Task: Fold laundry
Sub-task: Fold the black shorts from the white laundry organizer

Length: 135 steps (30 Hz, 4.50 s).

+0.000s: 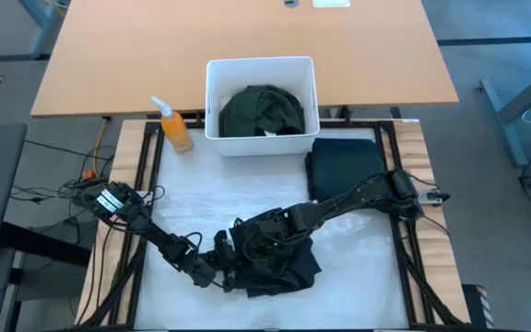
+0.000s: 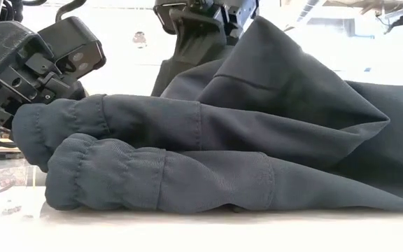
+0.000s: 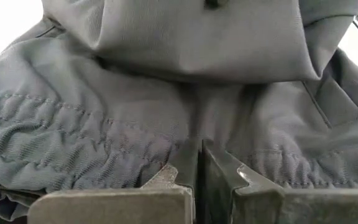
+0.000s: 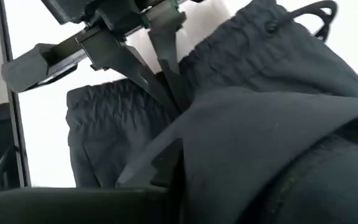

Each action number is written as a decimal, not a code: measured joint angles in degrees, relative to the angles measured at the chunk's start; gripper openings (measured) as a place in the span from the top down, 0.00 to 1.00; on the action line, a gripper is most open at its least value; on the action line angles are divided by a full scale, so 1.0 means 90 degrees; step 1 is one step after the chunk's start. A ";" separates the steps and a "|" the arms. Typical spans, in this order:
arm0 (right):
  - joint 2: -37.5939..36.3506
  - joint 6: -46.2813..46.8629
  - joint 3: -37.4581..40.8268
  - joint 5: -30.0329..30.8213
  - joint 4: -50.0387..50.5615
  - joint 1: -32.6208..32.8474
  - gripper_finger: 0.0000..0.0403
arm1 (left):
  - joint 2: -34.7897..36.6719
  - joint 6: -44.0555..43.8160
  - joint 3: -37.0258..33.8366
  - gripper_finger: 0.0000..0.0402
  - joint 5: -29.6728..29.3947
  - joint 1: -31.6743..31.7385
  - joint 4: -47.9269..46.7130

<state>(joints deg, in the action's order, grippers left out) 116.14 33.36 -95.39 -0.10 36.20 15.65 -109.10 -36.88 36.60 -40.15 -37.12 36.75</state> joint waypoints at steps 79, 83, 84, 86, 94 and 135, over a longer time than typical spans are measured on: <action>-0.2317 0.0240 0.4311 0.2591 -0.2220 0.2110 0.95 | 0.1942 0.2964 0.1124 0.94 0.1354 0.0447 -0.1360; -0.2327 0.0555 0.4356 0.2577 -0.2275 0.2222 0.95 | 0.1359 0.3624 0.2340 0.83 0.1722 0.0660 -0.2588; -0.2327 0.0568 0.4352 0.2574 -0.2317 0.2272 0.95 | 0.1207 0.3729 0.2660 0.79 0.1802 0.0720 -0.2967; -0.2327 0.0581 0.4351 0.2572 -0.2410 0.2382 0.95 | 0.0906 0.3812 0.3263 0.72 0.2009 0.0869 -0.3749; -0.2328 0.0589 0.4351 0.2720 -0.2561 0.2708 0.95 | -0.0165 0.4518 0.5357 0.50 0.3357 0.1548 -0.6373; -0.1851 -0.0001 0.4346 0.3369 -0.3881 0.2872 0.95 | -0.0243 0.4518 0.6364 1.00 0.4754 0.1692 -0.9552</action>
<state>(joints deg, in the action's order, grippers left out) 99.48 33.35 -56.27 30.23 1.28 41.49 -111.29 3.78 93.87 2.63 -21.90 -49.21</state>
